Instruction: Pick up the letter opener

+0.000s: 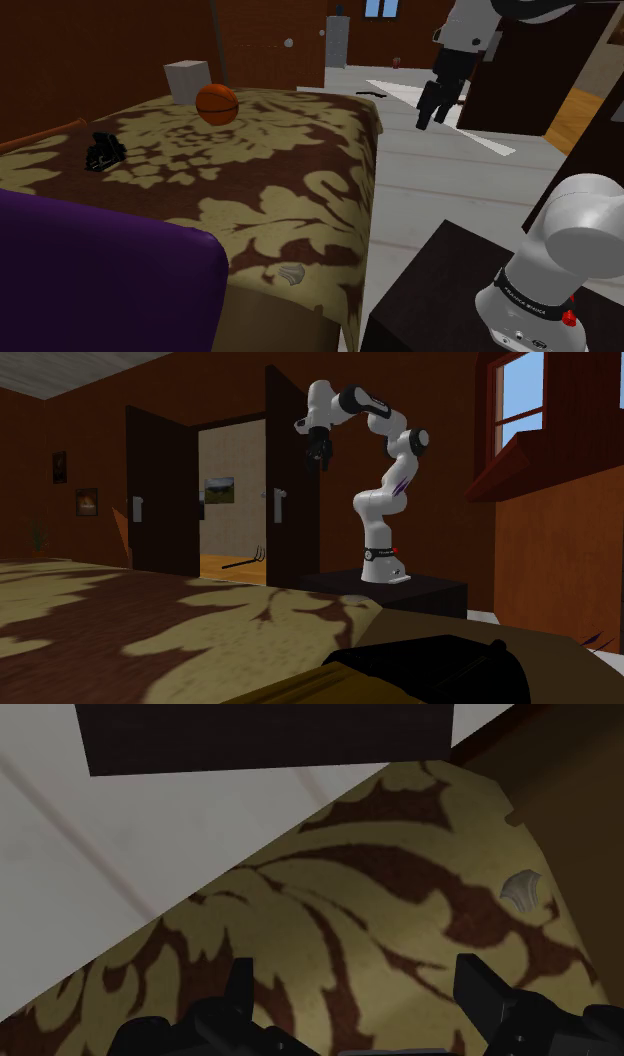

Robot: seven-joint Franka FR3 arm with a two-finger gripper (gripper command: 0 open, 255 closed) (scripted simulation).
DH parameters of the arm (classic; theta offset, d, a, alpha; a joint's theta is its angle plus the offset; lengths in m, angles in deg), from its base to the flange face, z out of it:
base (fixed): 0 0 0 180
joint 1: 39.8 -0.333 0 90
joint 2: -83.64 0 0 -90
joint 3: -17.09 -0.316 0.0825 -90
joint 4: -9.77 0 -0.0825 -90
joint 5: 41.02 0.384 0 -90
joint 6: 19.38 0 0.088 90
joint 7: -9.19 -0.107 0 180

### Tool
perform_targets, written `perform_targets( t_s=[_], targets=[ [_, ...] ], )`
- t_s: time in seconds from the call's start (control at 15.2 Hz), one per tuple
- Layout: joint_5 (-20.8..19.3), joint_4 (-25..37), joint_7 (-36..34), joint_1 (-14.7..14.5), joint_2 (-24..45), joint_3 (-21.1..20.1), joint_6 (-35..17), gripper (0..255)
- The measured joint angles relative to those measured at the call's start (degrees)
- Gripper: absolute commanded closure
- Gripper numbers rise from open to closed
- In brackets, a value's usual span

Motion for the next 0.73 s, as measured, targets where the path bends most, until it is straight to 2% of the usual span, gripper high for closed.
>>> perform_targets(
  t_s=[0.26, 0.73],
  targets=[
    [0.75, -0.93, -0.14, -1.08, 2.51, -1.17, -3.18, 0],
    [3.26, -0.28, -1.4, -4.79, 13.97, -5.85, -13.32, 0]
  ],
)
